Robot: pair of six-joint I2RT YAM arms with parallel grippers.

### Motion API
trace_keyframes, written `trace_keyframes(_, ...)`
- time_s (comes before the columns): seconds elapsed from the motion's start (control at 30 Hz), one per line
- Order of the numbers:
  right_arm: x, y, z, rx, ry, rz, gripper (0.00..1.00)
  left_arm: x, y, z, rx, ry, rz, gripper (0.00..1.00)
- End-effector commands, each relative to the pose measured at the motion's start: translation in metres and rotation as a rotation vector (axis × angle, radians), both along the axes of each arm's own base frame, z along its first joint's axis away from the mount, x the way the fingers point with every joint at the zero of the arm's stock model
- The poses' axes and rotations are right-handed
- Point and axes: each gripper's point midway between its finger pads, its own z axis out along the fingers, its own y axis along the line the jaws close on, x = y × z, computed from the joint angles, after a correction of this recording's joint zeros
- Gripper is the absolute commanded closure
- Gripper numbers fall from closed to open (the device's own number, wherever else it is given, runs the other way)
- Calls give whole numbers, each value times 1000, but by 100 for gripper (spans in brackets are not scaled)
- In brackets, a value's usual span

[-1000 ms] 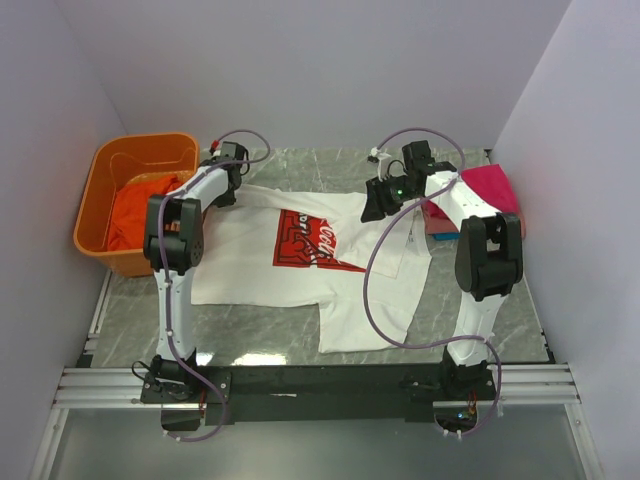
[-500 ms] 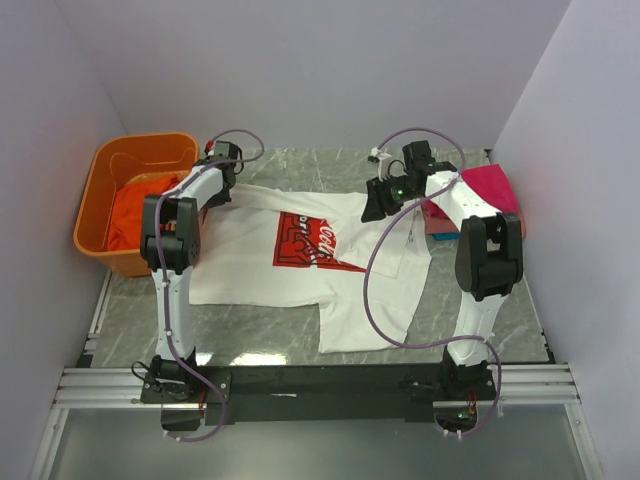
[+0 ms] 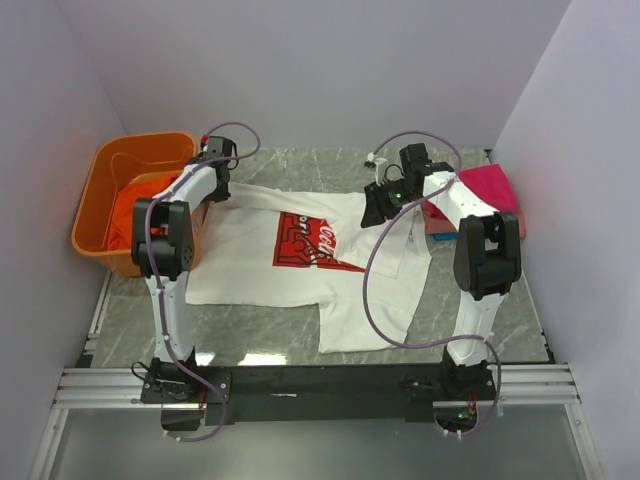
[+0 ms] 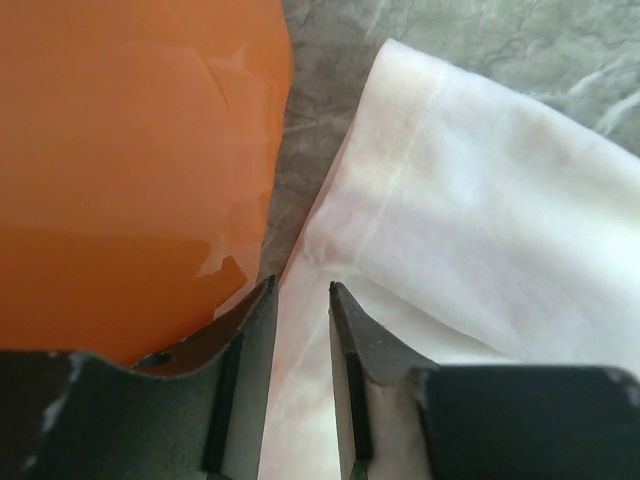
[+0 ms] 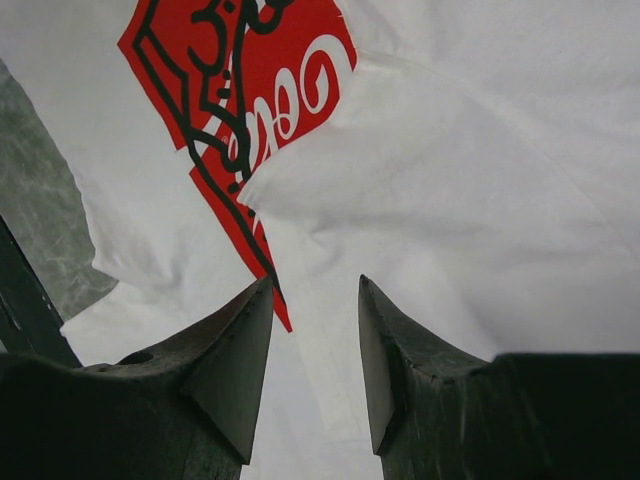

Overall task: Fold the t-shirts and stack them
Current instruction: Fold the tshirt

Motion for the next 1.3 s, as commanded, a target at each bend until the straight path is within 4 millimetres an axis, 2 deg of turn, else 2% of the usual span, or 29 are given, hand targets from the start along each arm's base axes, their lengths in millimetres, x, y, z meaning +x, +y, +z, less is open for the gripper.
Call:
trace_keyframes(0.0, 3, 5, 7, 16, -20, 22, 53, 13, -6, 37, -42, -115, 0, 66)
trace_keyframes(0.03, 2, 6, 7, 17, -18, 24, 53, 13, -7, 31, -44, -98, -1, 66)
trace_keyframes(0.1, 2, 6, 7, 20, -16, 25, 53, 18, -8, 31, -51, -97, 3, 66)
trace_keyframes(0.13, 2, 6, 6, 18, -16, 26, 53, 17, -8, 22, -47, -71, 5, 66)
trace_keyframes(0.33, 0, 5, 4, 14, -9, 26, 53, 28, -3, 13, -33, -70, 42, 66)
trace_keyframes(0.73, 1, 6, 6, 20, -5, 25, 53, 18, 4, -18, -14, 10, 41, 69)
trace_keyframes(1.0, 0, 8, 10, 32, -1, 28, 53, 12, 6, -26, 6, 41, 33, 83)
trace_keyframes(1.07, 1, 8, 10, 31, -3, 29, 53, 11, 8, -26, 16, 42, 32, 90)
trace_keyframes(1.13, 1, 7, 10, 29, -7, 29, 53, 11, 10, -23, 30, 37, 31, 96)
trace_keyframes(1.27, 0, 5, 7, 13, -8, 29, 53, 14, 15, -10, 61, 8, 34, 100)
